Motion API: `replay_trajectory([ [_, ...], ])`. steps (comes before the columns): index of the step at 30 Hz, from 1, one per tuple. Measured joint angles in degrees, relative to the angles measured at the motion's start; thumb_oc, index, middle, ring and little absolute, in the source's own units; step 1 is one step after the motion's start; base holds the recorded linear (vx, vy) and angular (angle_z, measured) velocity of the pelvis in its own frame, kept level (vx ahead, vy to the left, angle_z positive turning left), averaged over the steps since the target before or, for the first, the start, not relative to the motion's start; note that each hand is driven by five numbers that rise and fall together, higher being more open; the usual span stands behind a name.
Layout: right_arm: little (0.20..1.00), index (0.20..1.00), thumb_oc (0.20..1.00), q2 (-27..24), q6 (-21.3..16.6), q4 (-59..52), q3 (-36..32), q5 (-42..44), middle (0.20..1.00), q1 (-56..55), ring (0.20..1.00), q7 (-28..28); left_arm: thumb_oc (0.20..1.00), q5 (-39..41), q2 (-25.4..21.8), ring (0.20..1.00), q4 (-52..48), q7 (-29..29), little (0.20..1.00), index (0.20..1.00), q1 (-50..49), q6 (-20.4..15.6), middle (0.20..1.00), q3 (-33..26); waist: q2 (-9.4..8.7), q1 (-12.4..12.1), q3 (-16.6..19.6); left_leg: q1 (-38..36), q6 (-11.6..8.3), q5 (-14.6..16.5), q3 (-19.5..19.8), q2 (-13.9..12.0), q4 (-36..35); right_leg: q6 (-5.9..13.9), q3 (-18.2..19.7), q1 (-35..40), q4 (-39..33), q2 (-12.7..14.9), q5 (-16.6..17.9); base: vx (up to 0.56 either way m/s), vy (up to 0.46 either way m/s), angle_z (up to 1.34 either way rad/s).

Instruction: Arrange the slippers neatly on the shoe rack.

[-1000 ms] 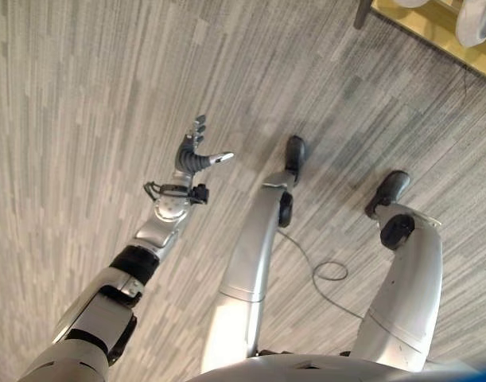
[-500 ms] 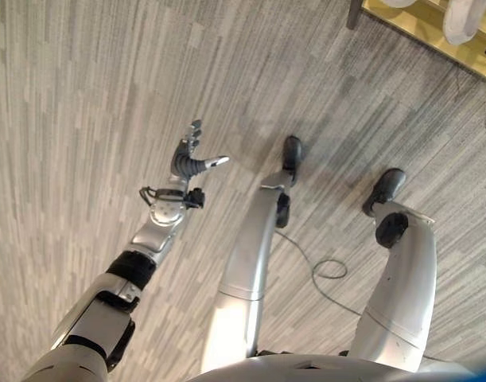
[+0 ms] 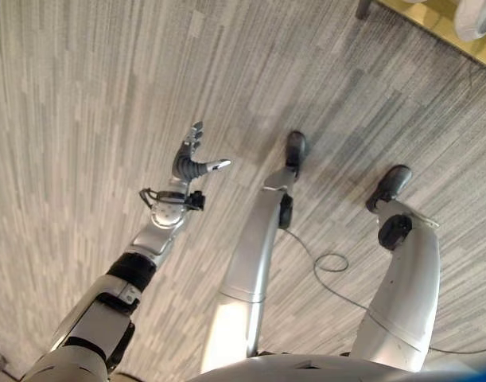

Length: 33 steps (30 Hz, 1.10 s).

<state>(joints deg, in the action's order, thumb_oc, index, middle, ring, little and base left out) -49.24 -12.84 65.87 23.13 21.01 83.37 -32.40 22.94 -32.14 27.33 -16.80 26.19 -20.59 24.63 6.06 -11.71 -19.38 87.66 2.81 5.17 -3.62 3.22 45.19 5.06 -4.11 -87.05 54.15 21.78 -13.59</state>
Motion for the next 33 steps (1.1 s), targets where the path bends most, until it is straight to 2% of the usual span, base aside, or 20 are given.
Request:
replay_trajectory([
  [2, 1.000, 1.000, 1.000, -0.5, 0.0, 0.0, 0.2, 0.0, 1.000, 0.2, 1.000, -0.3, 1.000, 0.0, 0.0, 1.000, -0.1, -0.8, 1.000, 1.000, 0.2, -0.1, 1.000, 0.1, 0.04, -0.9, 0.0, -1.6, 0.00, 0.0, 0.0, 0.2, -0.9, 0.09, -0.3, 1.7, -0.6, 0.2, -0.1, 0.03, 0.049, 0.07],
  [8, 1.000, 1.000, 1.000, -0.6, 0.0, -0.1, 1.0, -2.2, 1.000, 0.2, 1.000, -0.9, 1.000, -0.1, 0.1, 1.000, 0.0, -1.5, 1.000, 1.000, 0.0, -0.2, 1.000, 0.2, 0.15, -0.9, 1.4, -1.8, -0.06, -0.6, 0.8, 1.0, -2.1, 0.51, -0.9, 2.2, -1.2, 0.8, -0.3, 0.01, 0.022, 0.05],
  [9, 0.959, 0.959, 0.959, -0.7, 0.0, -0.1, 1.0, -2.2, 0.959, 0.2, 0.959, -1.1, 1.000, -0.3, 0.1, 1.000, 0.0, -1.7, 1.000, 1.000, 0.0, -0.2, 1.000, 0.2, 0.15, -0.9, 1.4, -1.8, -0.13, -0.7, 0.9, 1.1, -2.2, 0.51, -1.1, 2.2, -1.2, 0.8, -0.3, 0.00, 0.000, 0.00],
  [10, 0.561, 0.561, 0.561, -1.1, 0.0, -0.1, 1.1, -2.2, 0.561, 0.2, 0.561, -1.3, 1.000, -0.6, 0.1, 1.000, 0.0, -1.8, 1.000, 1.000, 0.0, -0.2, 1.000, 0.2, 0.15, -0.9, 1.4, -1.7, -0.17, -0.8, 1.1, 1.1, -2.3, 0.50, -1.4, 2.3, -1.2, 0.9, -0.3, 0.01, 0.015, 0.03],
  [11, 0.200, 0.200, 0.200, -1.4, 0.0, -0.1, 1.1, -2.2, 0.200, 0.2, 0.200, -1.4, 1.000, -0.7, 0.1, 1.000, 0.0, -1.8, 1.000, 1.000, 0.0, -0.3, 1.000, 0.2, 0.14, -0.9, 1.4, -1.7, -0.17, -0.8, 1.2, 1.1, -2.3, 0.47, -1.6, 2.3, -1.3, 0.9, -0.3, 0.00, 0.000, 0.00],
  [19, 0.200, 0.200, 0.200, -1.9, 0.7, 1.1, 2.2, -4.5, 0.200, -0.2, 0.200, -2.2, 1.000, -1.7, 0.4, 1.000, 0.0, -1.9, 1.000, 1.000, -0.3, -0.7, 1.000, 0.7, 0.13, -0.1, 1.4, -1.6, -0.12, -0.8, 1.2, 1.2, -2.7, 0.52, -1.7, 2.4, -1.7, 0.9, -0.3, 0.00, 0.000, 0.00],
  [26, 0.200, 0.200, 0.200, -5.7, 2.4, 0.9, 2.7, -9.3, 0.200, -0.6, 0.200, -4.5, 1.000, -4.0, 0.4, 1.000, 0.0, -2.4, 1.000, 1.000, -0.7, -1.0, 1.000, 0.5, 0.12, 0.2, 1.4, -1.6, -0.11, -0.8, 1.1, 0.8, -2.6, 0.79, -1.6, 2.4, -2.2, 0.4, 0.1, 0.00, -0.009, -0.02],
  [30, 0.200, 0.200, 0.200, -6.7, 3.2, 0.1, 6.1, -13.6, 0.200, -0.3, 0.200, -5.1, 1.000, -4.1, 0.4, 1.000, 0.0, -2.4, 1.000, 1.000, -1.0, -1.0, 1.000, 0.5, -0.06, 1.0, 1.5, -1.5, -0.10, -0.8, 1.2, 0.7, -2.0, 0.74, -1.5, 2.4, -1.8, 0.4, 0.1, 0.00, 0.000, 0.00],
  [33, 0.200, 0.200, 0.200, -7.4, 3.9, 0.2, 11.1, -17.0, 0.200, 0.2, 0.200, -5.1, 1.000, -4.5, 0.4, 1.000, -0.2, -2.4, 1.000, 1.000, -1.7, -1.1, 1.000, 0.6, -0.07, 1.4, 1.6, -1.3, -0.08, -0.8, 1.2, 0.7, -2.0, 0.74, -1.5, 2.4, -1.9, 0.4, 0.3, 0.00, 0.000, 0.00],
])
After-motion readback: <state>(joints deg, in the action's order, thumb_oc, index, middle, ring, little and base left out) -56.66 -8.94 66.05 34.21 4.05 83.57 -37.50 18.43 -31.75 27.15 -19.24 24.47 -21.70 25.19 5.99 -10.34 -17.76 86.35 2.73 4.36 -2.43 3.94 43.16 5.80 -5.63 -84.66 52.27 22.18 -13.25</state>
